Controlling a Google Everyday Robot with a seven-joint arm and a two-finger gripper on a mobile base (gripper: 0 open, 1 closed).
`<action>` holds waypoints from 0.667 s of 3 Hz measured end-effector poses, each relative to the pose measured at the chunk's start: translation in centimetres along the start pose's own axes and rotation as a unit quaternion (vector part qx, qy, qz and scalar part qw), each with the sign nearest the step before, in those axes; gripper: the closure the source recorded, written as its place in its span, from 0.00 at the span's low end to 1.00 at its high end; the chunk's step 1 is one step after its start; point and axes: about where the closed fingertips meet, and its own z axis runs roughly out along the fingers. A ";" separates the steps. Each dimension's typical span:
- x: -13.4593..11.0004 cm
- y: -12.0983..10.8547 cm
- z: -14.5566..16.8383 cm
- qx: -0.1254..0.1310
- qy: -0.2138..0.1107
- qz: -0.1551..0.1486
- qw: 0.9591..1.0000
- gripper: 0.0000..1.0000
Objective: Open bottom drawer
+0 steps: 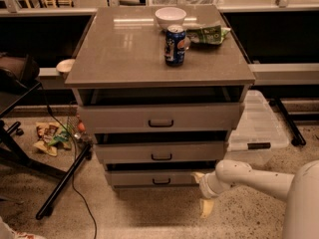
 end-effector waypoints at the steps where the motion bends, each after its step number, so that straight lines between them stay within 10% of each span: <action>1: 3.0 -2.5 6.3 0.003 -0.003 -0.002 1.000 0.00; 2: 3.0 -2.5 6.3 0.003 -0.002 -0.002 1.000 0.00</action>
Offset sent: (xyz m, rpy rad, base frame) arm 0.0568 0.0029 -0.0941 -0.0156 -0.0217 0.0035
